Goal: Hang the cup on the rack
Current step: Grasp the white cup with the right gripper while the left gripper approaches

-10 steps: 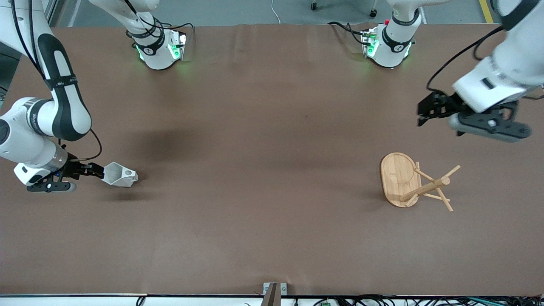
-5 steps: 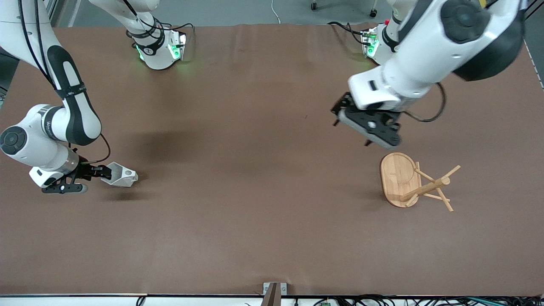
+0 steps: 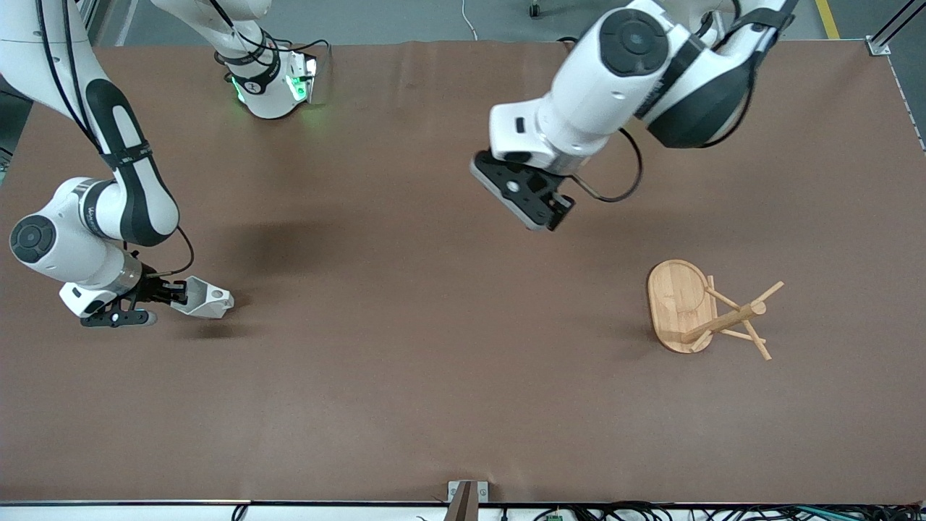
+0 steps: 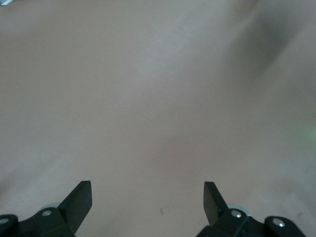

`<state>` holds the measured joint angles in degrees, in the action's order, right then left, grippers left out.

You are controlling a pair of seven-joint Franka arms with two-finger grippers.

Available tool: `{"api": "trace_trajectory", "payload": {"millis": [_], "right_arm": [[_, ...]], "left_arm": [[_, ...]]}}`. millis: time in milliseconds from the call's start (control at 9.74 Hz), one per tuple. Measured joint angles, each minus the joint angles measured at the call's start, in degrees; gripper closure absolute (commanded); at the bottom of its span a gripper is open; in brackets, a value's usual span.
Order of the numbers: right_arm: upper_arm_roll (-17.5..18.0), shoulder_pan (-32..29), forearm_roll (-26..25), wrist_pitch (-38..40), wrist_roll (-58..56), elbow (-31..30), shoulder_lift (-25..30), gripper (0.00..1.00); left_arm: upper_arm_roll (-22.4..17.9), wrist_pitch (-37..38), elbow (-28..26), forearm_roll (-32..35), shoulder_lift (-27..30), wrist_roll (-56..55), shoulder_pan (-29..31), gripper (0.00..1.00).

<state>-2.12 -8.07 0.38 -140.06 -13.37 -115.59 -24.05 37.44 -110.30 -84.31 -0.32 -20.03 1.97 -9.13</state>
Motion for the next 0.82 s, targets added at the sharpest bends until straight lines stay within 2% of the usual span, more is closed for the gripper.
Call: {"api": "trace_trajectory", "payload": {"millis": [308,616,719,822], "right_arm": [[0.2,0.1,0.2,4.1,0.0,1.0,1.6,1.0],[3.4,0.6,1.7,19.4,0.0,6.5,8.7,1.0],[5.1,1.4,5.1,24.9,0.0,8.4,11.2,1.0],[6.6,2.4,10.6,30.4,0.0,10.2,12.8,1.0]], "left_arm": [[0.0,-6.0,-0.1,0.0,-1.3,6.4,-4.9,0.0],[-0.1,-13.2,0.0,0.0,-3.2,18.2,-4.6,0.0],[-0.1,-14.1,0.0,0.0,-3.3,20.4,-4.5,0.0],[0.1,-14.4,0.2,0.0,-3.3,21.6,-4.5,0.01]]}}
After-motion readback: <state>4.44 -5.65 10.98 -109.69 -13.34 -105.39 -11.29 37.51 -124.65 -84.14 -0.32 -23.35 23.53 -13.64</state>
